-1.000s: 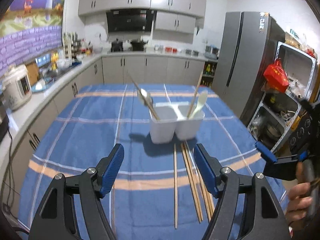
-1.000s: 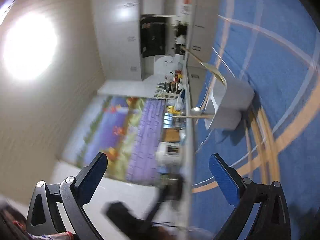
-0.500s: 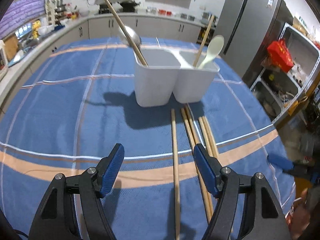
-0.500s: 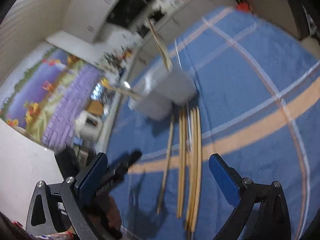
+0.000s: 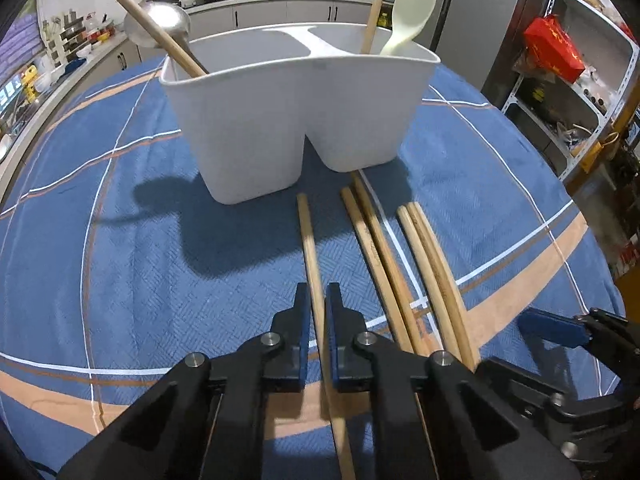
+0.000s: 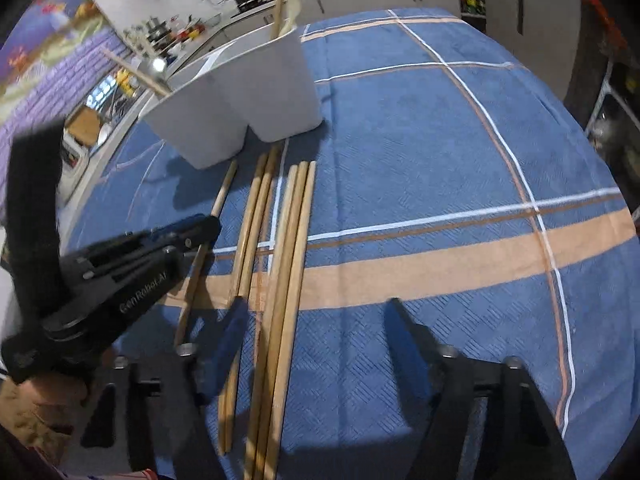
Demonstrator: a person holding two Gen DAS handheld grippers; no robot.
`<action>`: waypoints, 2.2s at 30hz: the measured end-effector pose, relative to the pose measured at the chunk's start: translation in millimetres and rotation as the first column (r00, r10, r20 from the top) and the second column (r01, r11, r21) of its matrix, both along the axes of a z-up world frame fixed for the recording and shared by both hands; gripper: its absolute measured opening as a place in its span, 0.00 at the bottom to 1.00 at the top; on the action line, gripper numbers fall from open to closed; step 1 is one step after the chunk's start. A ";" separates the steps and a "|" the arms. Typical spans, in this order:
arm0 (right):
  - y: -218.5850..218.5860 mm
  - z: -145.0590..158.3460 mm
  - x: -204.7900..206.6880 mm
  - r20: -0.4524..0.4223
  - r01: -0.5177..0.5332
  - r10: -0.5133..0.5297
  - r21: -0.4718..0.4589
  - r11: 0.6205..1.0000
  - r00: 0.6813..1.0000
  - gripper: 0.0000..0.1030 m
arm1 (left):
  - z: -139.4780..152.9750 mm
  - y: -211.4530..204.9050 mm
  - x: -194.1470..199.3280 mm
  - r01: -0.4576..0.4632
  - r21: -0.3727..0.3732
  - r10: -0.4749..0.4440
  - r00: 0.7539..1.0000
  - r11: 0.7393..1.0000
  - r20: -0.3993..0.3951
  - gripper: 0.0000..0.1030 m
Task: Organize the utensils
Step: 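Close the left tool on a wooden chopstick while the right tool grasps another chopstick, then hold both chopsticks and lift them off the cloth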
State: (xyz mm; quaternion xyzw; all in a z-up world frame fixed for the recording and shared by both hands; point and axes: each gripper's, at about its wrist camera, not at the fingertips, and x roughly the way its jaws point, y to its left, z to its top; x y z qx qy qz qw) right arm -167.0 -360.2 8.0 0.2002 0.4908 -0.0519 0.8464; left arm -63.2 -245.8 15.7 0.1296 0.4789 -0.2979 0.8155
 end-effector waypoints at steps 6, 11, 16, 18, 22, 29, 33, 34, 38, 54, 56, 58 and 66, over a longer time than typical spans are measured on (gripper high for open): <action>16.2 1.3 11.9 -0.047 -0.043 0.036 -0.147 0.988 0.998 0.50 | 3.3 10.2 -0.5 -0.007 0.010 0.007 1.000 1.000 0.002 0.06; 12.7 1.0 14.0 -0.083 -0.042 0.027 -0.188 0.981 0.996 0.48 | 2.5 31.3 -2.0 -0.043 0.006 0.043 0.999 0.999 -0.018 0.06; -8.0 1.4 3.2 -0.139 0.011 -0.055 -0.301 0.954 0.989 0.47 | 3.2 60.2 -8.6 -0.103 -0.002 0.103 0.994 0.995 -0.033 0.06; -20.6 5.6 -5.3 -0.138 0.047 -0.092 -0.299 0.953 0.986 0.46 | 3.5 73.8 -11.1 -0.129 -0.013 0.128 0.991 0.992 -0.043 0.06; -41.8 9.0 -15.8 -0.103 0.091 -0.103 -0.117 0.989 0.989 0.42 | 4.1 92.2 -15.0 -0.150 -0.047 0.147 0.987 0.988 -0.063 0.06; -47.0 19.6 -21.3 -0.054 0.096 -0.101 -0.086 0.992 0.993 0.30 | 2.3 107.6 -19.7 -0.179 -0.069 0.173 0.981 0.981 -0.083 0.06; -39.9 22.2 -18.7 -0.013 0.024 -0.024 -0.019 1.000 1.000 0.30 | 1.3 108.4 -23.0 -0.186 -0.075 0.180 0.980 0.980 -0.079 0.06; -35.8 20.4 -15.7 -0.018 0.007 -0.008 -0.013 1.000 1.000 0.30 | 0.1 108.0 -22.0 -0.186 -0.074 0.180 0.981 0.980 -0.076 0.06; -35.3 8.2 -9.7 -0.061 0.024 -0.026 -0.037 0.999 0.998 0.30 | -0.1 106.4 -22.1 -0.192 -0.076 0.187 0.980 0.978 -0.072 0.06; -48.6 8.4 -11.2 -0.073 0.053 -0.058 -0.074 0.996 0.996 0.30 | -1.0 109.2 -22.4 -0.203 -0.093 0.196 0.978 0.975 -0.073 0.06; -44.6 6.5 -5.1 -0.076 0.023 -0.025 -0.021 1.000 0.997 0.30 | -1.3 108.9 -22.6 -0.206 -0.095 0.200 0.977 0.974 -0.073 0.06; -36.0 0.6 2.6 -0.069 -0.025 0.029 0.061 0.998 0.997 0.31 | -1.3 108.6 -22.4 -0.209 -0.096 0.202 0.977 0.973 -0.074 0.06; -45.9 18.7 -6.0 -0.004 0.017 -0.017 0.054 0.998 1.000 0.32 | -1.2 109.5 -22.3 -0.210 -0.098 0.203 0.976 0.973 -0.073 0.06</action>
